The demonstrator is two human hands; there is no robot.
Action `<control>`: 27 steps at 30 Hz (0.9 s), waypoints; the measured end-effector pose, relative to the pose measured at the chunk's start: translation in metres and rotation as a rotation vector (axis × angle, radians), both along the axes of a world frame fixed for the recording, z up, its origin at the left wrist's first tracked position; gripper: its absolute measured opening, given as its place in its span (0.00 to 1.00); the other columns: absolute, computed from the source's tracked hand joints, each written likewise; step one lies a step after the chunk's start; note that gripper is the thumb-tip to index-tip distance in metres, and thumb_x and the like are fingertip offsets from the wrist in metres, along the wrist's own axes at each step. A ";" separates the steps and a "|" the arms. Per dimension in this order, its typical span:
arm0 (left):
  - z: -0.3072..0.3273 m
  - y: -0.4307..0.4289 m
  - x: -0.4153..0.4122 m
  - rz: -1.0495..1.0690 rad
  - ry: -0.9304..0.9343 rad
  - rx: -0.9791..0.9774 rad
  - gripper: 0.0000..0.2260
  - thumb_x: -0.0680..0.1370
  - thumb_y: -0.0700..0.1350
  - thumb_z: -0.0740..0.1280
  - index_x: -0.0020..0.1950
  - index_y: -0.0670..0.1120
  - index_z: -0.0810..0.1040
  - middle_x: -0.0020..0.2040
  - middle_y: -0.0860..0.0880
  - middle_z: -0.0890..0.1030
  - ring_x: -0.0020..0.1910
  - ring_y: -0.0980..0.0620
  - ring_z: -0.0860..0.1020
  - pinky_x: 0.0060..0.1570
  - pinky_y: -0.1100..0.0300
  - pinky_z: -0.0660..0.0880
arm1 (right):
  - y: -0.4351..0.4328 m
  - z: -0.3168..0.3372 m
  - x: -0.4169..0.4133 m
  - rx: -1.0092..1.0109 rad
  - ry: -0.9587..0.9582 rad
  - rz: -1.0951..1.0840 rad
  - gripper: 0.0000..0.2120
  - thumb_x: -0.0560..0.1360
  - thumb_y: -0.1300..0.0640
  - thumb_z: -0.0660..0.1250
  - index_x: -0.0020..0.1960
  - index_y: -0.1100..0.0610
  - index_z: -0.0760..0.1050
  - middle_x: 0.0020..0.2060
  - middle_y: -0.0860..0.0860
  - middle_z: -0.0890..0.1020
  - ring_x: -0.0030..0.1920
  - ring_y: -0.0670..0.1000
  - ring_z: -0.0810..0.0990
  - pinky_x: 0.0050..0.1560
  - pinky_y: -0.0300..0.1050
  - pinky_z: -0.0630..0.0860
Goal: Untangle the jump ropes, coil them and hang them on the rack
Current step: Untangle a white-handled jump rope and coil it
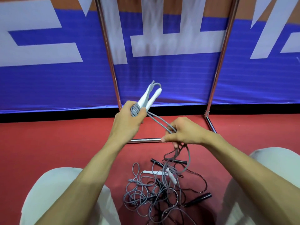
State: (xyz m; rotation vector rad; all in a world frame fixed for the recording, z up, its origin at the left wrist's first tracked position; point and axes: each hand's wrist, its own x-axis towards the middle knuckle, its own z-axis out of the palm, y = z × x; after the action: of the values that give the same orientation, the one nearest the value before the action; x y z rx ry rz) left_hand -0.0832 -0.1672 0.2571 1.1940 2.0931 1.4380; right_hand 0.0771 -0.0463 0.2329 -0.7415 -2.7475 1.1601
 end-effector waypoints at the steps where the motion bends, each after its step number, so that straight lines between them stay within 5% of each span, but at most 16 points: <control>1: -0.003 0.000 -0.003 0.030 0.097 -0.040 0.07 0.78 0.51 0.66 0.50 0.49 0.72 0.35 0.48 0.80 0.30 0.48 0.74 0.34 0.59 0.72 | 0.000 0.000 0.001 -0.016 -0.037 0.013 0.11 0.72 0.52 0.73 0.35 0.57 0.79 0.25 0.51 0.81 0.25 0.48 0.76 0.31 0.43 0.75; 3: -0.005 -0.001 -0.008 0.065 0.208 -0.080 0.10 0.78 0.51 0.67 0.52 0.48 0.70 0.35 0.50 0.77 0.32 0.49 0.74 0.31 0.64 0.68 | 0.000 0.003 0.004 -0.005 -0.091 0.049 0.10 0.72 0.53 0.73 0.34 0.56 0.79 0.25 0.50 0.82 0.25 0.46 0.76 0.33 0.41 0.75; 9: -0.010 0.001 -0.020 0.057 0.372 -0.196 0.14 0.77 0.49 0.70 0.53 0.48 0.67 0.37 0.51 0.75 0.35 0.47 0.73 0.33 0.55 0.64 | -0.008 0.016 0.010 0.179 -0.081 0.187 0.04 0.76 0.55 0.68 0.43 0.51 0.76 0.27 0.47 0.76 0.29 0.46 0.76 0.36 0.40 0.72; 15: -0.016 0.005 -0.015 -0.061 0.534 -0.349 0.15 0.74 0.45 0.72 0.51 0.50 0.65 0.46 0.48 0.76 0.44 0.42 0.75 0.40 0.51 0.71 | -0.007 0.028 0.014 0.440 0.152 0.240 0.06 0.78 0.54 0.66 0.47 0.55 0.78 0.26 0.43 0.73 0.30 0.44 0.70 0.32 0.35 0.62; 19: -0.014 0.005 -0.011 -0.158 0.608 -0.407 0.15 0.70 0.44 0.71 0.51 0.51 0.68 0.37 0.52 0.74 0.39 0.41 0.75 0.38 0.52 0.72 | -0.001 0.032 0.015 0.561 0.334 0.159 0.10 0.75 0.50 0.67 0.46 0.56 0.81 0.31 0.46 0.74 0.31 0.47 0.69 0.33 0.42 0.66; 23: -0.008 0.002 -0.002 -0.225 0.695 -0.469 0.13 0.68 0.52 0.73 0.49 0.56 0.73 0.35 0.55 0.73 0.40 0.45 0.76 0.36 0.56 0.70 | 0.002 0.035 0.016 0.575 0.469 0.003 0.09 0.73 0.48 0.68 0.48 0.50 0.83 0.31 0.44 0.74 0.32 0.47 0.71 0.32 0.49 0.73; 27: -0.003 -0.002 0.015 -0.303 0.789 -0.537 0.25 0.63 0.72 0.71 0.45 0.54 0.73 0.30 0.55 0.71 0.32 0.57 0.71 0.35 0.57 0.69 | 0.005 0.033 0.014 0.550 0.516 -0.160 0.11 0.67 0.43 0.72 0.40 0.50 0.84 0.28 0.45 0.73 0.30 0.49 0.69 0.30 0.52 0.73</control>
State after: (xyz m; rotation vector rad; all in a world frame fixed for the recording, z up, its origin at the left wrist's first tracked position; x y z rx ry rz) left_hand -0.0684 -0.1687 0.2541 1.8978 2.3675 0.2168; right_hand 0.0909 -0.0416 0.2663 -0.4898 -2.3352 0.4345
